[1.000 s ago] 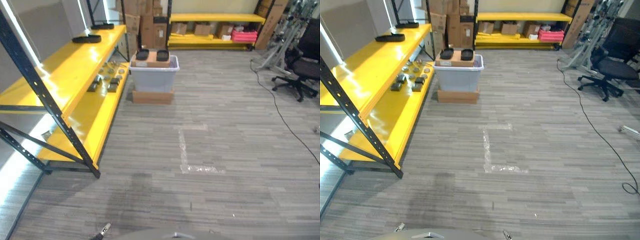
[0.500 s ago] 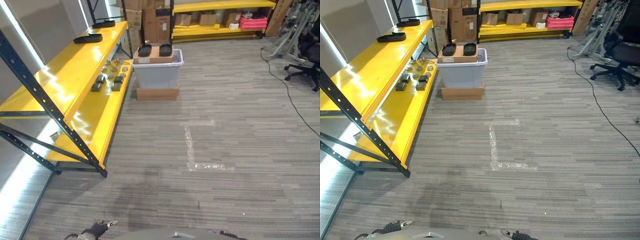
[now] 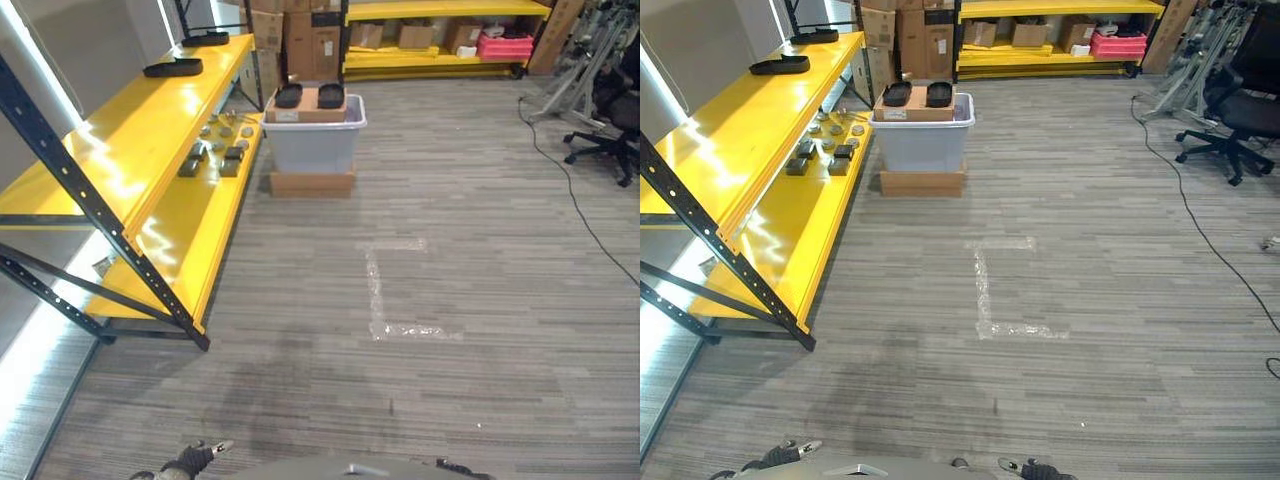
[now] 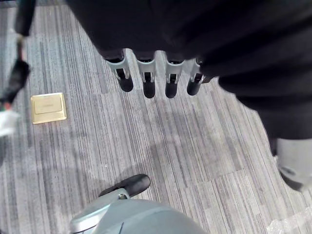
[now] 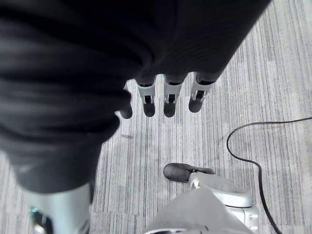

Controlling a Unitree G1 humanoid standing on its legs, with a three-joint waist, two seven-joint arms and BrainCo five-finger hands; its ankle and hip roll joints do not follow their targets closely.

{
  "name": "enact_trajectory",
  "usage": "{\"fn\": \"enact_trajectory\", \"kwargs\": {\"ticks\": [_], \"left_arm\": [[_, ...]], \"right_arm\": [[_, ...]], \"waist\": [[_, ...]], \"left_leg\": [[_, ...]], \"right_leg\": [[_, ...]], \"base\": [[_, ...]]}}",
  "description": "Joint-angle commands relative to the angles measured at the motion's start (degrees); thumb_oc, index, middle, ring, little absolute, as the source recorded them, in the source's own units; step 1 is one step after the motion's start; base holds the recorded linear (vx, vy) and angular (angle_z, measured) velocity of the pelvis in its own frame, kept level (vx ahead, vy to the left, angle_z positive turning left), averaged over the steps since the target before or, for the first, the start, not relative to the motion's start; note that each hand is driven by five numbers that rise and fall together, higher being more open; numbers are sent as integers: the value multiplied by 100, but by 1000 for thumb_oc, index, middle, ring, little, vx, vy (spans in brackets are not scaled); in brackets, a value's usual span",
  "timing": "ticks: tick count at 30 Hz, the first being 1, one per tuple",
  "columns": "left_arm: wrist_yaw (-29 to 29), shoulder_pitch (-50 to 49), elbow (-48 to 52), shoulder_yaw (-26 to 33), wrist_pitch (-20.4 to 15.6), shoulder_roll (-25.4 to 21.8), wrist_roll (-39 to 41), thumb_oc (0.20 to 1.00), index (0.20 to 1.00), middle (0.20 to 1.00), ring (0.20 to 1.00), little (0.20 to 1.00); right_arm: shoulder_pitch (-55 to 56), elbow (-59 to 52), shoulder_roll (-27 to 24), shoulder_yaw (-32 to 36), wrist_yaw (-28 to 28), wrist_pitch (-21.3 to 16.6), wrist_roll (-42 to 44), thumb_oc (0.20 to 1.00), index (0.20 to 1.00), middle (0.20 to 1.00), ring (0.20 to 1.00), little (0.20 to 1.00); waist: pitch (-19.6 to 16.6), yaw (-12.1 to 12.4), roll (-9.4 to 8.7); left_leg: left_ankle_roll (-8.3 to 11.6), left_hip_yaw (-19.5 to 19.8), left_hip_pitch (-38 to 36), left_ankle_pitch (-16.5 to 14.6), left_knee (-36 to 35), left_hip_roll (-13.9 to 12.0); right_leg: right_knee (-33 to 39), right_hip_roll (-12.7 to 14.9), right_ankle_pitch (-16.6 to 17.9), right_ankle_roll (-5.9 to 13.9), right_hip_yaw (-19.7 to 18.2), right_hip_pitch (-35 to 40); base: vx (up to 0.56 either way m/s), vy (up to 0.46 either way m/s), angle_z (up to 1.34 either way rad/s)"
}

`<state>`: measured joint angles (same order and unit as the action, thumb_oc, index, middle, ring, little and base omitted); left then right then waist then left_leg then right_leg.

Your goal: Move parts from the plastic box to the shelf.

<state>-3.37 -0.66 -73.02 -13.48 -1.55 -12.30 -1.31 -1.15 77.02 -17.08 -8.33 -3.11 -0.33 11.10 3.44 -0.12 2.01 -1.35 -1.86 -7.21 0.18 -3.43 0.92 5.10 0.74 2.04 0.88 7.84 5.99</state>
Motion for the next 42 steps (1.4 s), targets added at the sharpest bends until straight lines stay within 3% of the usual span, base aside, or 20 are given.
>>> {"fn": "enact_trajectory", "kwargs": {"ticks": [1, 4, 14, 19, 24, 26, 28, 31, 32, 35, 37, 39, 40, 42], "left_arm": [[15, 315, -340, 174, -138, -103, 78, 1000, 1000, 1000, 1000, 1000], [-72, 363, -159, 92, -238, -180, -65, 1000, 1000, 1000, 1000, 1000], [-531, 330, 344, 94, -545, -250, -234, 1000, 1000, 1000, 1000, 1000], [-473, 317, 126, 255, -529, -195, 34, 1000, 1000, 1000, 1000, 1000], [-410, 370, 93, 264, -483, -212, 124, 1000, 1000, 1000, 1000, 1000], [-394, 436, 102, 296, -455, -242, 224, 1000, 1000, 1000, 1000, 1000], [-354, 454, 11, 271, -427, -250, 180, 1000, 1000, 1000, 1000, 1000], [-328, 452, -12, 254, -423, -264, 164, 1000, 1000, 1000, 1000, 1000], [-311, 498, 4, 244, -433, -269, 216, 1000, 1000, 1000, 1000, 1000], [-262, 514, 48, 215, -446, -257, 210, 1000, 1000, 1000, 1000, 1000], [-251, 479, 50, 183, -428, -210, 180, 1000, 1000, 1000, 1000, 1000], [-182, 489, 109, 205, -429, -167, 305, 1000, 1000, 1000, 1000, 1000], [-181, 489, 109, 205, -429, -166, 305, 1000, 1000, 1000, 1000, 1000], [-170, 558, 205, 48, -418, -106, 280, 1000, 1000, 1000, 1000, 1000]], "right_arm": [[-221, 173, -15, -194, 132, -162, -200, 1000, 1000, 1000, 1000, 1000], [-166, -60, -101, -411, 281, -270, -643, 1000, 1000, 1000, 1000, 1000], [5, -576, -223, -200, 784, -601, -668, 1000, 1000, 1000, 1000, 1000], [-89, -316, -173, -237, 684, -515, -606, 1000, 1000, 1000, 1000, 1000], [-262, -308, -111, -317, 596, -478, -509, 1000, 1000, 1000, 1000, 1000], [-398, -321, -52, -446, 550, -449, -546, 1000, 1000, 1000, 1000, 1000], [-443, -315, 25, -463, 532, -437, -508, 1000, 1000, 1000, 1000, 1000], [-399, -276, 56, -479, 513, -430, -490, 1000, 1000, 1000, 1000, 1000], [-331, -184, 62, -467, 509, -415, -468, 1000, 1000, 1000, 1000, 1000], [-184, -33, 55, -418, 474, -391, -454, 1000, 1000, 1000, 1000, 1000], [-53, 128, 45, -340, 440, -357, -430, 1000, 1000, 1000, 1000, 1000], [-57, 128, -65, -321, 404, -353, -440, 1000, 1000, 1000, 1000, 1000], [-58, 128, -66, -320, 403, -353, -440, 1000, 1000, 1000, 1000, 1000], [-210, 63, -210, -355, 405, -362, -438, 1000, 1000, 1000, 1000, 1000]], "waist": [[-120, -17, -185], [-116, -47, -182], [-71, -75, -193], [-31, -42, -242], [163, -60, -217], [433, -105, -177], [489, -105, -126], [479, -118, -141], [495, -202, -127], [447, -309, -119], [297, -319, -59], [283, -316, -60], [283, -321, -56], [492, -220, -127]], "left_leg": [[310, 10, 33, 7, -157, -30], [315, -7, 25, 4, -157, -40], [317, -10, 21, -6, -146, -32], [262, 24, 45, -53, -79, 13], [100, 31, 134, -135, 56, 49], [-1, 54, 153, -143, 120, 62], [-4, 1, 80, -173, 61, 31], [32, -48, -61, -196, -56, 71], [45, 19, -130, -238, -100, 91], [91, 107, -171, -312, -42, 63], [203, 62, -182, -404, 85, -36], [352, 47, 16, -448, 807, -84], [353, 52, 32, -465, 837, -88], [555, 149, 579, -146, 1973, 20]], "right_leg": [[-48, 434, -103, 578, -25, 264], [-37, 428, -94, 581, -51, 254], [-57, 424, -106, 599, -78, 252], [-276, 489, -155, 622, -43, 190], [-1371, 548, -252, 721, -222, -463], [-2357, 533, -13, 853, -465, -1040], [-2494, 500, -29, 857, -392, -1342], [-1943, 377, -8, 770, -233, -1339], [-1601, 208, 98, 681, -225, -1502], [-1421, 176, 15, 625, -305, -1291], [-1161, 81, -134, 486, -221, -1000], [-1008, 73, -180, 381, -190, -809], [-1005, 70, -179, 379, -184, -809], [-920, 114, -193, 280, -201, -585]], "base": [[8, 6, -9], [-2, 2, -15], [-2, 3, -1], [0, 56, 1], [-46, 98, -4], [-67, 96, -4], [84, 54, -17], [167, -45, -37], [179, -105, -28], [207, -128, 20], [259, -193, 52], [175, -157, 15], [122, -188, 4], [94, -175, -9]]}}
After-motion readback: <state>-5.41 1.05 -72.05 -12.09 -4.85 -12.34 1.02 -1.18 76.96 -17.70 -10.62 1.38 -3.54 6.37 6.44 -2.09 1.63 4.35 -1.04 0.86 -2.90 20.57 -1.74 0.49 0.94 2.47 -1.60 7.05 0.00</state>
